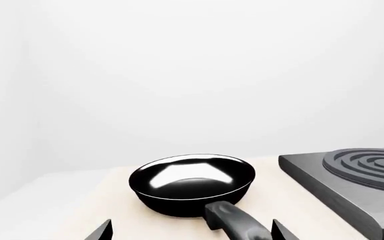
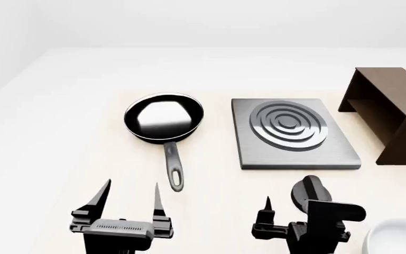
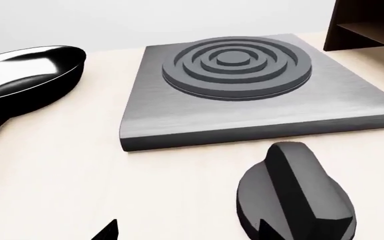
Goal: Turn on the stove.
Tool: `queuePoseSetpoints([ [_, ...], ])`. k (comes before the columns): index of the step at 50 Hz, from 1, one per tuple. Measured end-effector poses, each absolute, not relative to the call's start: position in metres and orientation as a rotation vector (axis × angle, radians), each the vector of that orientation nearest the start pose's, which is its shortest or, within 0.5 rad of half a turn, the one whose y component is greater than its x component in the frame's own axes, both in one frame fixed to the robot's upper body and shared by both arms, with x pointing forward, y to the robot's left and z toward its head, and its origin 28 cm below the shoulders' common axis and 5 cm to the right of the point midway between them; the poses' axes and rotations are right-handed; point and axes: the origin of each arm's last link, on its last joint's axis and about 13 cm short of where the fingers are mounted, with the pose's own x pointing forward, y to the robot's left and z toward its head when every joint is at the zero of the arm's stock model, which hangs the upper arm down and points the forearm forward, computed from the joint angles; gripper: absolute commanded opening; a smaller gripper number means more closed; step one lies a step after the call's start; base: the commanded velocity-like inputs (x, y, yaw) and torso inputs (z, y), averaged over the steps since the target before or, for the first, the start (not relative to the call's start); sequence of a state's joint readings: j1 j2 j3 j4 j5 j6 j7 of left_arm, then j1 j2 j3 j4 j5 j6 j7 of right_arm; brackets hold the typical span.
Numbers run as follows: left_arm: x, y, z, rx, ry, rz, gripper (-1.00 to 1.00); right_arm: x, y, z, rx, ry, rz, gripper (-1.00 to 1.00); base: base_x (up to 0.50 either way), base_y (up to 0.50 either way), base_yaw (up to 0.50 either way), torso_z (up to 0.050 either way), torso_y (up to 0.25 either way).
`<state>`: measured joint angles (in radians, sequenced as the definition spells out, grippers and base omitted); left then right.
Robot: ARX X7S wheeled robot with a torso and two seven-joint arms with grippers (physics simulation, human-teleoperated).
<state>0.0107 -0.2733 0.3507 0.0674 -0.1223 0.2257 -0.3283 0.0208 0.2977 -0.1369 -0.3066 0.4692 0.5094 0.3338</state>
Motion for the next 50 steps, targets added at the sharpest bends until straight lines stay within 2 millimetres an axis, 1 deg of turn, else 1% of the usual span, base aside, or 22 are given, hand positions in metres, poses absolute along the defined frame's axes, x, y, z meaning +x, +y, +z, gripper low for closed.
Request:
queuePoseSetpoints([
  [37, 0.199, 0.198, 0.029, 0.058, -0.22, -0.044, 1.0, 0.21, -0.122, 0.04, 0.086, 0.286, -0.078, 1.0, 0.0, 0.0, 0.0, 0.0, 0.0],
  [50, 0.199, 0.198, 0.029, 0.058, -0.22, -0.044, 1.0, 0.216, -0.122, 0.036, 0.084, 0.295, -0.078, 1.0, 0.0, 0.0, 0.0, 0.0, 0.0],
])
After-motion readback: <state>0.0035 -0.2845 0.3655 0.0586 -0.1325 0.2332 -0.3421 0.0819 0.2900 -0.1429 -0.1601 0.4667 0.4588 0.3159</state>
